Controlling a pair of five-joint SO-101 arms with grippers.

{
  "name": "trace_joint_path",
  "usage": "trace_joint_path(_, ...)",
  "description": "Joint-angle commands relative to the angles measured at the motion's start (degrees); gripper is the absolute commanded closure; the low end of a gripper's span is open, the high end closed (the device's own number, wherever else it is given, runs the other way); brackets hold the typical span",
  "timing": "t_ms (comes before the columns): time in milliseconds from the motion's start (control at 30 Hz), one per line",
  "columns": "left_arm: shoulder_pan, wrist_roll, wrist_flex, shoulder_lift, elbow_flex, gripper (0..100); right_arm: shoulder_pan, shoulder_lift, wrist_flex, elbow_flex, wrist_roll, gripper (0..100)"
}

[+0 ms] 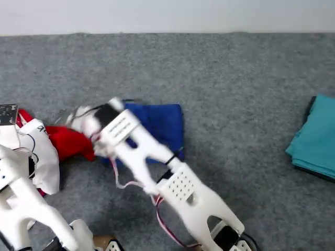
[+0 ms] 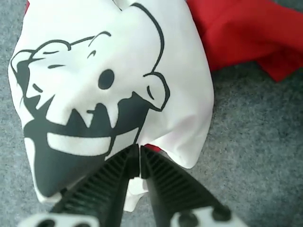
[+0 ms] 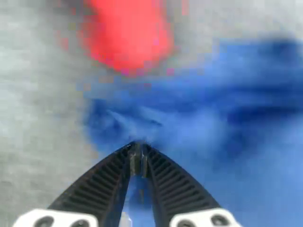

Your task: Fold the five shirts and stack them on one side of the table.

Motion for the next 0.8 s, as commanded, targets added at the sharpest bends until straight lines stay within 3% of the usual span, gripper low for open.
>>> trace_joint_path(0,-0.35,-0.35,0.79,-1.93,-1.36,98,-2.77,-2.42,-0.22,-7.12,-0.44,98.9)
trace_joint_path(100,-0.35,-0.35,1.23,-1.93,-1.45,98,0.31,-2.51,2.95,-14.33,-0.44,98.9)
trace_joint_path(233,-0.35,-0.35,1.58,-1.93,-1.36,98,9.63,-3.56,3.21,-16.26,-0.44,99.0)
trace_joint_path(467,-0.35,-0.18,1.58,-1.93,-1.45,98,19.12,-7.52,3.12,-1.85,2.20,99.0)
trace_joint_path(633,-0.35,-0.18,1.58,-1.93,-1.45,98,18.59,-7.43,2.95,9.67,2.20,99.0)
trace_joint_path(767,-0.35,-0.18,1.49,-1.93,-1.45,98,12.53,-6.81,2.86,11.96,2.11,99.0)
